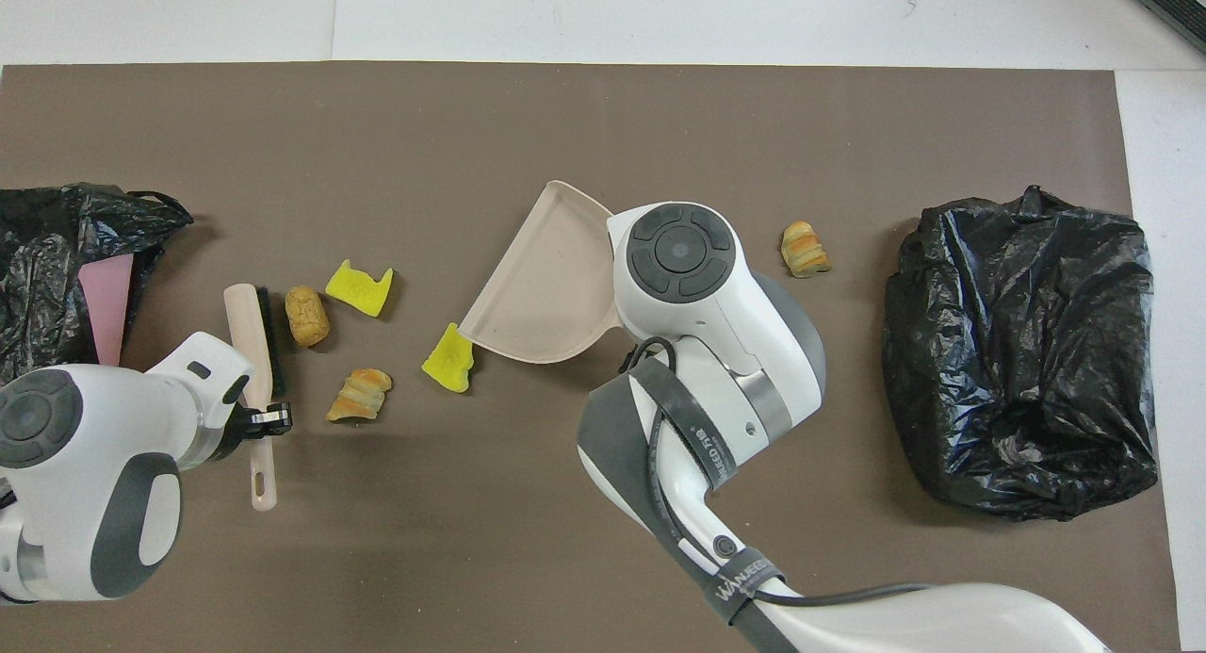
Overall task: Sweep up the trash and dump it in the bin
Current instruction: 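Place the dustpan near the debris while the left gripper grasps the brush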
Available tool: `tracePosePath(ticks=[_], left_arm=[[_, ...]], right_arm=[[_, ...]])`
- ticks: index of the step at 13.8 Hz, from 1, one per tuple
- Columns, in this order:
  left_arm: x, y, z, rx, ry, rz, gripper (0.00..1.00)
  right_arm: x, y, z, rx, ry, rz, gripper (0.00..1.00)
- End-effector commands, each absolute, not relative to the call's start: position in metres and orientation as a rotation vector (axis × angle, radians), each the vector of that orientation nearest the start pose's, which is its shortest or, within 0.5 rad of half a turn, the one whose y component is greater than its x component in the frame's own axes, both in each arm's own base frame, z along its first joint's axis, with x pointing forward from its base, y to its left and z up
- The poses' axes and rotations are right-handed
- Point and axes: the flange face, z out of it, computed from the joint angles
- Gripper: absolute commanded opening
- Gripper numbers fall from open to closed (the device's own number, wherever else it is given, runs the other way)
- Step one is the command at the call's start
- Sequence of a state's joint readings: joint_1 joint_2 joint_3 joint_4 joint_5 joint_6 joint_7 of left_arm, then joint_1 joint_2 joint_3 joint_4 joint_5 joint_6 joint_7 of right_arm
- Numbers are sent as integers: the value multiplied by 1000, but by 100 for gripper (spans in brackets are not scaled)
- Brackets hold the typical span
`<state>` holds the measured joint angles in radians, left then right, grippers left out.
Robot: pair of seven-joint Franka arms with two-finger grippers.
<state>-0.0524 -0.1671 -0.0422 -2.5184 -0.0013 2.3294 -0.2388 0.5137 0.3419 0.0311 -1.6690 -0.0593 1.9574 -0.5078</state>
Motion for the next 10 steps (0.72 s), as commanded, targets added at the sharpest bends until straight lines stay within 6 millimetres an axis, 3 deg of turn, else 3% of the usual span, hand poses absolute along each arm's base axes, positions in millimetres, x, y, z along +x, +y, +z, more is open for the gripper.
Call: tracePosePath(ticks=[1, 4, 10], left_arm=[[462, -62, 326, -3129, -142, -10, 0], [484, -81, 330, -3142, 10, -12, 0], [467, -156, 332, -3212, 150, 6, 0]], right_arm=[[554, 328, 400, -2638, -1837, 88, 0], [555, 323, 384, -2512, -2057, 131, 0], [540, 324, 364, -2356, -2265, 174, 0]])
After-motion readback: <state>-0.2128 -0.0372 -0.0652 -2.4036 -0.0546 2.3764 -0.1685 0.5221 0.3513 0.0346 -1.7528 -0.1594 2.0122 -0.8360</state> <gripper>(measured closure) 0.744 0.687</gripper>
